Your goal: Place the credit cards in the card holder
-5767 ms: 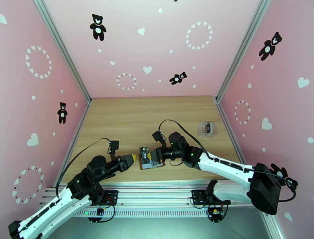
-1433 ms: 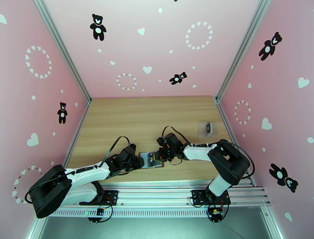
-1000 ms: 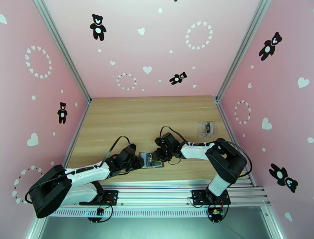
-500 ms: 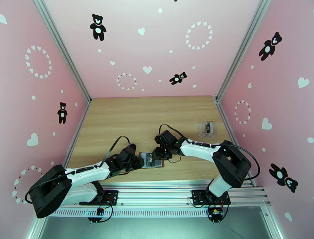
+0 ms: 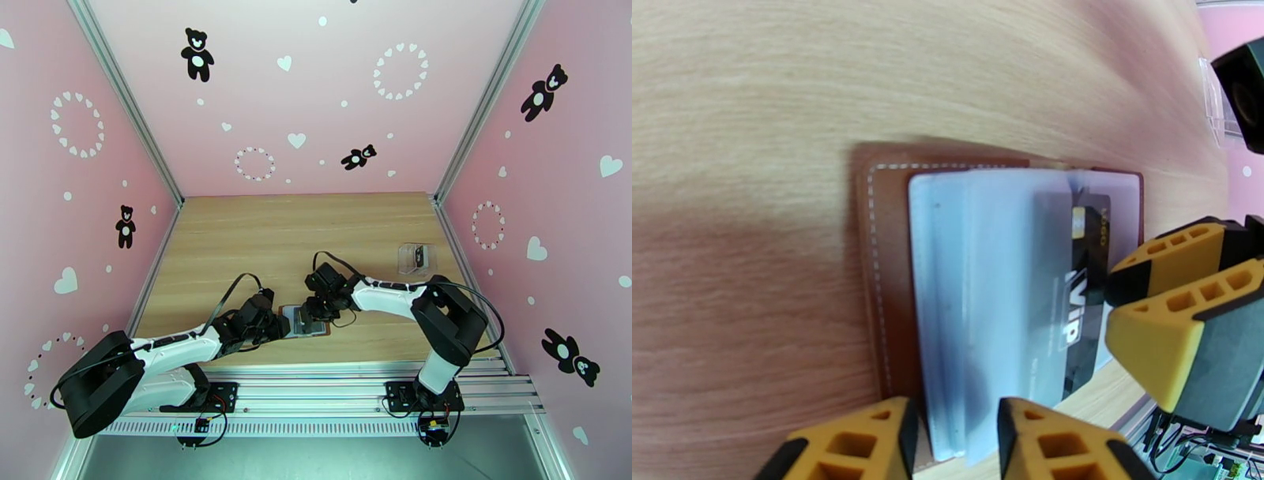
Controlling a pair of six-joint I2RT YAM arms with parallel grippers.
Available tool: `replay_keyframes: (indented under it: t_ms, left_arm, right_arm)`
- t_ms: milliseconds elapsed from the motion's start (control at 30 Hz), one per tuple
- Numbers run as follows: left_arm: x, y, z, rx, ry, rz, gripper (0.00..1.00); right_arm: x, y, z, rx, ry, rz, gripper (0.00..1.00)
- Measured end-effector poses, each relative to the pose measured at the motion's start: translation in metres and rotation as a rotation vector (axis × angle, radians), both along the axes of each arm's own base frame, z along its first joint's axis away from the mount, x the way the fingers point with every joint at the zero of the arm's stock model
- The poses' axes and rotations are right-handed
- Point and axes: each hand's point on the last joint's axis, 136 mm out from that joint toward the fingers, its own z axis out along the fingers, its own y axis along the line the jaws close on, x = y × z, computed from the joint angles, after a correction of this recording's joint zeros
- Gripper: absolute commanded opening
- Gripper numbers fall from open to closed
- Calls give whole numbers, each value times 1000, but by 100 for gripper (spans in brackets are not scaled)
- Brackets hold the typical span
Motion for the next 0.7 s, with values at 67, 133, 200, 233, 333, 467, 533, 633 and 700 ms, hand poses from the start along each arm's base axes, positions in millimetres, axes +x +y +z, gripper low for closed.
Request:
replay_keyframes:
  t_ms: [67,133,200,233,333,467,533,633,700]
  left_arm:
    - [0,0,0,0,0,0,34]
    - [0,0,0,0,0,0,34]
    - [0,0,0,0,0,0,34]
    - [0,0,0,0,0,0,34]
    - [0,0,0,0,0,0,34]
    - [0,0,0,0,0,0,34]
    - [0,0,0,0,0,0,34]
    - [0,0,0,0,-1,0,34]
    - [0,0,0,-1,-1,0,34]
  right_arm:
    - [-1,4,0,0,0,7,35]
    - [-2,8,0,1,-1,14,34]
    - [-3,12,-1,2,2,18,34]
    - [-4,14,-1,4,2,22,34]
    - [-5,24,-1,15,4,33,33]
    - [-7,31,-3,24,10,43,33]
    - [-7,31,-2,25,10,44,33]
    - [-7,31,-2,24,8,45,33]
    - [-7,30,-2,19,0,47,35]
